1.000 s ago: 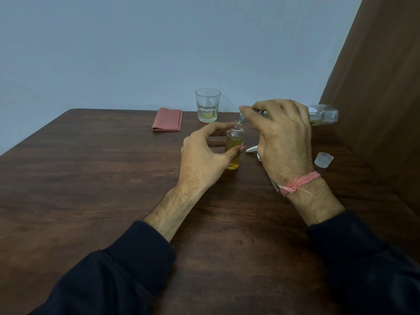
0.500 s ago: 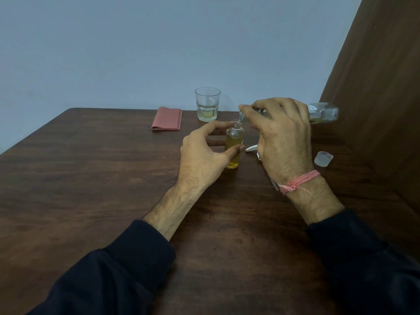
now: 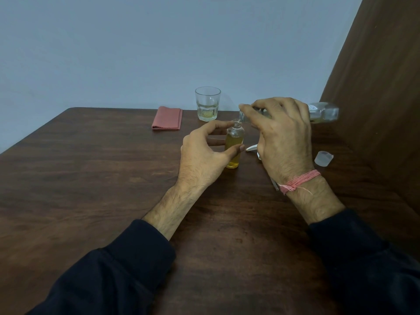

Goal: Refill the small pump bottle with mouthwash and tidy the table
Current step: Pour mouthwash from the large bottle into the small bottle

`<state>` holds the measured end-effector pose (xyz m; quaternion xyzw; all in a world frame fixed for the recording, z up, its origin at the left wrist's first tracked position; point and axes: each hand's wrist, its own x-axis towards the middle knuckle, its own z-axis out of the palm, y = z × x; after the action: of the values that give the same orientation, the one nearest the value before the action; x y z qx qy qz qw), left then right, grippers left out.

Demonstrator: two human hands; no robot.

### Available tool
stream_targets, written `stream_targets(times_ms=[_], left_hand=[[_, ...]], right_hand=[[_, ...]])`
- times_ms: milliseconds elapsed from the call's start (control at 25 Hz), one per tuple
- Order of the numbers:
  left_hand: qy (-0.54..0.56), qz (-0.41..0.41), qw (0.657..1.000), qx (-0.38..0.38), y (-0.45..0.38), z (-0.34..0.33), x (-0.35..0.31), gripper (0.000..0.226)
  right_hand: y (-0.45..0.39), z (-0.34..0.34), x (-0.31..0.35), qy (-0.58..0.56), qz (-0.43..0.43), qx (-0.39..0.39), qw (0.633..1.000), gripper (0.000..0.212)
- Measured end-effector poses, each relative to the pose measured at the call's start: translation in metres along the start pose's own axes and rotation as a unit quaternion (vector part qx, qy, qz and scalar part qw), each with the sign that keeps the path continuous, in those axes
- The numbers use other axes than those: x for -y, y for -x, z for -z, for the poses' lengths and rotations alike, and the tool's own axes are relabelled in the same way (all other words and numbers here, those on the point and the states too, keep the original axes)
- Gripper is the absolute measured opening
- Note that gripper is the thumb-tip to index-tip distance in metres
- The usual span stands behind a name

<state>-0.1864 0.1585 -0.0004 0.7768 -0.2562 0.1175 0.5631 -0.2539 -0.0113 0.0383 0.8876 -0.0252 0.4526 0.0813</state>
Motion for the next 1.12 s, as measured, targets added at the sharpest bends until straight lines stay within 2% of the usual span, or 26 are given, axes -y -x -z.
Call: stream_targets(times_ms=[760, 1120], left_hand=[[-0.007, 0.001, 1.000, -0.001, -0.0014, -0.0010, 0.0014, 0.059], [-0.006, -0.002, 1.000, -0.007, -0.0004, -0.0004, 0.0015, 0.058]], right_hand=[[-0.0006, 0.0007, 0.0002, 0.000, -0.002, 0.012, 1.000, 0.064], [0.0061, -0.0009, 0.0004, -0.038, -0.023, 0.002, 0.999, 0.061]])
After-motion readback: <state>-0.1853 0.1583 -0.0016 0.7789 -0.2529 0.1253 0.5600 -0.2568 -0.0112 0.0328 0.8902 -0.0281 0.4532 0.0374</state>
